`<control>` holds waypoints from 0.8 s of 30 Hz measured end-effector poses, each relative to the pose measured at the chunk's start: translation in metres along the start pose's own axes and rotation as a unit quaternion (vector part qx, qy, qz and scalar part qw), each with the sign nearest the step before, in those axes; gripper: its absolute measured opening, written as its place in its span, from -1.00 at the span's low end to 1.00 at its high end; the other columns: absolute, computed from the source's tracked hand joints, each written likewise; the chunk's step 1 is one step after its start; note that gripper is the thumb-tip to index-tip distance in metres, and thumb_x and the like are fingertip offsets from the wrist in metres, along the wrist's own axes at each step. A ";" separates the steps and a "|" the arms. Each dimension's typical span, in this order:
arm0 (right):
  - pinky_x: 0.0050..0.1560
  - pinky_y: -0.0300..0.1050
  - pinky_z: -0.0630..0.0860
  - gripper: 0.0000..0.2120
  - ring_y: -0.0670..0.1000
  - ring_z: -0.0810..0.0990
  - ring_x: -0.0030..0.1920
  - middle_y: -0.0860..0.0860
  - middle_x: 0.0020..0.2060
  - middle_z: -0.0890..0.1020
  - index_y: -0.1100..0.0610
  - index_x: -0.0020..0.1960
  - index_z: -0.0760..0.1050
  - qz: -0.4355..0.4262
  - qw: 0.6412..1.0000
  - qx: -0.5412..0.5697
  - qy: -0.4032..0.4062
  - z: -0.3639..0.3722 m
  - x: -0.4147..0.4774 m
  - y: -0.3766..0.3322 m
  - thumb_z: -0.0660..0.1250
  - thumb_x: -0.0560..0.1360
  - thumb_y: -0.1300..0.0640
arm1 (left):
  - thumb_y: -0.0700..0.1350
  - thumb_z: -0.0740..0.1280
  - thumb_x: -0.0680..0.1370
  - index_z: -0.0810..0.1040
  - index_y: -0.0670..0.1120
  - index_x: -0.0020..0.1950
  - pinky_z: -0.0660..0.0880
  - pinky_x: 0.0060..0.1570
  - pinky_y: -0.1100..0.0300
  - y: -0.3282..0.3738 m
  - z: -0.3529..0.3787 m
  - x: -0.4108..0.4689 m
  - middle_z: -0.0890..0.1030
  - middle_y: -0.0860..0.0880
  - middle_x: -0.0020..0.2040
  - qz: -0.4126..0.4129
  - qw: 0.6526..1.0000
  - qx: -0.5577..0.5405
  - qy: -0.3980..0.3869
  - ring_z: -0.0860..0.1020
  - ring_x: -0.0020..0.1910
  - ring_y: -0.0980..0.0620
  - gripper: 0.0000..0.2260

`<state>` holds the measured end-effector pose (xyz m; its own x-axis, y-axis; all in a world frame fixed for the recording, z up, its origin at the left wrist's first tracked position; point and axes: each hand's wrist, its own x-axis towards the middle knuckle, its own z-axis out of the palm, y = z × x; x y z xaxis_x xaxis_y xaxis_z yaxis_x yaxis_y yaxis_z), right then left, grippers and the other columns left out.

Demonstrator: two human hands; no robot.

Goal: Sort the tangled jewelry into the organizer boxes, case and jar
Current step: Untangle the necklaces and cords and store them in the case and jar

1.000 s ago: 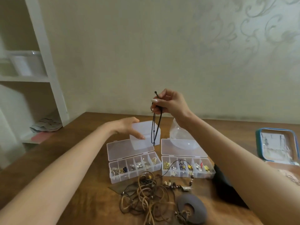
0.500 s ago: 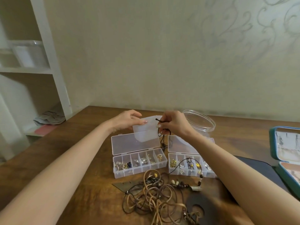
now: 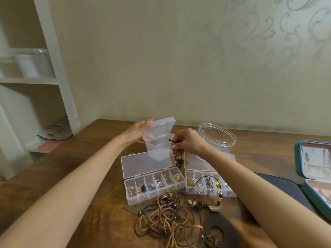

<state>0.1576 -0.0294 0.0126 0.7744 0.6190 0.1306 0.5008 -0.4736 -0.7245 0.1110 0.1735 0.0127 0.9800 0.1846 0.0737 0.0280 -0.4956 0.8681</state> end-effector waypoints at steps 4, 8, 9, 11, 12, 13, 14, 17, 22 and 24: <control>-0.45 -0.34 0.47 -0.79 -0.15 0.54 -0.54 0.03 -0.44 0.57 0.17 -0.28 0.47 0.015 1.000 -0.003 -0.024 -0.002 -0.001 -0.003 0.37 0.47 0.37 | 0.23 -0.03 0.60 0.33 -0.06 0.42 0.56 -0.08 0.04 0.004 0.003 0.008 0.47 -0.19 0.28 -0.063 0.997 -0.023 0.044 0.57 0.00 -0.15 -0.47; -0.23 -0.11 0.60 -0.85 -0.01 0.59 -0.37 0.08 -0.30 0.59 0.19 -0.11 0.42 0.020 0.999 0.026 -0.015 -0.001 0.001 -0.002 0.36 0.47 0.37 | 0.26 -0.08 0.61 0.39 -0.11 0.20 0.54 -0.22 0.12 0.003 0.001 0.007 0.56 -0.20 -0.05 -0.144 0.985 -0.085 0.049 0.58 -0.16 -0.12 -0.49; -0.14 -0.05 0.61 -0.82 0.02 0.59 -0.29 0.06 -0.27 0.57 0.19 -0.03 0.41 0.026 0.999 0.031 -0.006 0.000 0.001 -0.002 0.36 0.47 0.36 | 0.27 -0.08 0.60 0.40 -0.12 0.16 0.51 -0.26 0.16 0.001 0.000 0.008 0.57 -0.20 -0.11 -0.152 0.983 -0.091 0.053 0.57 -0.22 -0.09 -0.48; -0.01 0.00 0.60 -0.71 0.01 0.58 -0.22 0.05 -0.22 0.56 0.19 0.13 0.38 0.037 0.998 0.043 -0.001 0.000 0.002 0.000 0.37 0.47 0.35 | 0.29 -0.08 0.59 0.46 -0.11 0.04 0.46 -0.28 0.20 -0.001 -0.001 0.008 0.57 -0.20 -0.18 -0.159 0.981 -0.098 0.059 0.53 -0.28 -0.04 -0.46; 0.03 0.00 0.59 -0.67 0.02 0.59 -0.19 0.07 -0.18 0.57 0.19 0.18 0.38 0.044 0.998 0.040 -0.007 -0.001 0.003 0.001 0.37 0.47 0.35 | 0.30 -0.08 0.59 0.48 -0.09 -0.03 0.43 -0.30 0.22 -0.002 -0.001 0.009 0.57 -0.19 -0.20 -0.161 0.980 -0.094 0.065 0.52 -0.31 -0.02 -0.46; 0.07 0.00 0.58 -0.66 0.05 0.60 -0.12 0.10 -0.11 0.59 0.20 0.21 0.41 0.052 0.998 0.021 -0.014 -0.001 0.004 0.001 0.38 0.47 0.34 | 0.30 -0.09 0.59 0.48 -0.09 -0.08 0.40 -0.34 0.24 -0.002 0.000 0.011 0.57 -0.19 -0.22 -0.164 0.979 -0.097 0.077 0.51 -0.34 -0.01 -0.45; 0.09 -0.01 0.57 -0.67 0.08 0.60 -0.05 0.14 -0.01 0.59 0.22 0.21 0.45 0.060 0.998 -0.014 -0.025 -0.001 0.005 0.001 0.38 0.46 0.33 | 0.30 -0.11 0.59 0.49 -0.10 -0.12 0.37 -0.39 0.24 -0.003 0.001 0.013 0.56 -0.18 -0.25 -0.166 0.977 -0.096 0.096 0.51 -0.36 -0.02 -0.42; -0.15 -0.22 0.54 -0.76 0.04 0.57 -0.09 0.17 0.07 0.61 0.25 0.15 0.55 0.072 0.988 -0.120 -0.068 0.003 0.005 0.000 0.35 0.48 0.33 | 0.30 -0.17 0.58 0.45 -0.18 -0.27 0.50 -0.35 0.12 -0.007 0.007 0.017 0.56 -0.23 -0.30 -0.137 0.964 -0.008 0.227 0.59 -0.33 -0.16 -0.33; -0.28 -0.30 0.43 -0.73 0.01 0.54 -0.15 0.17 0.05 0.63 0.27 0.18 0.55 0.063 0.982 -0.162 -0.079 0.005 0.004 -0.001 0.33 0.48 0.34 | -0.02 0.14 0.63 0.23 -0.15 0.18 0.47 -0.59 0.17 -0.009 0.009 0.015 0.55 -0.19 -0.13 -0.069 0.950 0.070 0.296 0.59 -0.46 -0.16 -0.75; -0.21 -0.25 0.44 -0.72 0.01 0.53 -0.14 0.16 0.06 0.63 0.26 0.19 0.55 0.058 0.980 -0.172 -0.083 0.004 0.005 0.000 0.33 0.48 0.33 | -0.19 0.22 0.60 0.13 -0.03 0.29 0.44 -0.64 0.23 -0.012 0.009 0.013 0.46 -0.14 -0.03 -0.048 0.961 0.097 0.256 0.57 -0.45 -0.14 -0.65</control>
<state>0.1600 -0.0241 0.0102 0.7748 0.6282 -0.0712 0.5359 -0.7124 -0.4530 0.1248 0.1740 -0.0008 0.7474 0.6060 0.2724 0.1987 -0.5951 0.7787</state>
